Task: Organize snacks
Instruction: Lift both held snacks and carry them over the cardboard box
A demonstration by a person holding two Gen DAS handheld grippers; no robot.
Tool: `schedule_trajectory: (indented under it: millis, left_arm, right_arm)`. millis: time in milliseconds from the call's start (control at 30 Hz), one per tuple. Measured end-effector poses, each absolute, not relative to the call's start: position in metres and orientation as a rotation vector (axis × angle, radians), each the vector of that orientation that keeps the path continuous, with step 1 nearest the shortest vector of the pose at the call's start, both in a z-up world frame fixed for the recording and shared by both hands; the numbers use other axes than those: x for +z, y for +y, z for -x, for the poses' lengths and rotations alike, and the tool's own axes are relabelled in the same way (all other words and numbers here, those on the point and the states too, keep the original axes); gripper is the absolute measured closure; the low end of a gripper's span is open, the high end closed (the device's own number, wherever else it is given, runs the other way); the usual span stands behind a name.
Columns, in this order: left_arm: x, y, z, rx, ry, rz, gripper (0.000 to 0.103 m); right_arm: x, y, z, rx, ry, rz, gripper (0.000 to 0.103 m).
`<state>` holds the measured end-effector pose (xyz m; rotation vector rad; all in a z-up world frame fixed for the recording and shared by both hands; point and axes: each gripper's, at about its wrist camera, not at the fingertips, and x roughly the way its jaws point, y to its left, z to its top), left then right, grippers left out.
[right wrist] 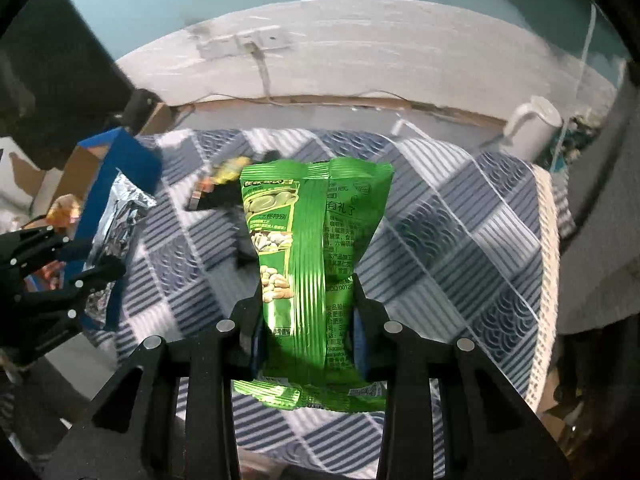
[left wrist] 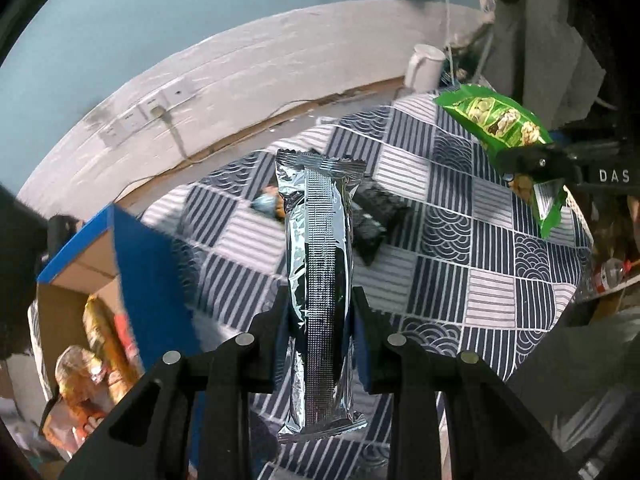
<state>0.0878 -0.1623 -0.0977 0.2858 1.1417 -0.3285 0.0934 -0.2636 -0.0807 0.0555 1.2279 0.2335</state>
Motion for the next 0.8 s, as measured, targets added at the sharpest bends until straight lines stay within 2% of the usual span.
schedule_trajectory:
  millis: [400, 800]
  left_arm:
    - [-0.068, -0.067, -0.074, -0.206, 1.082, -0.251, 0.075]
    - [-0.070, 0.005, -0.062, -0.128, 1.094, -0.199, 0.075]
  right_arm:
    - [-0.057, -0.169, -0.111, 0.372, 1.208, -0.027, 0.071]
    - [-0.052, -0.070, -0.128, 0.491, 1.215, 0.030, 0.071]
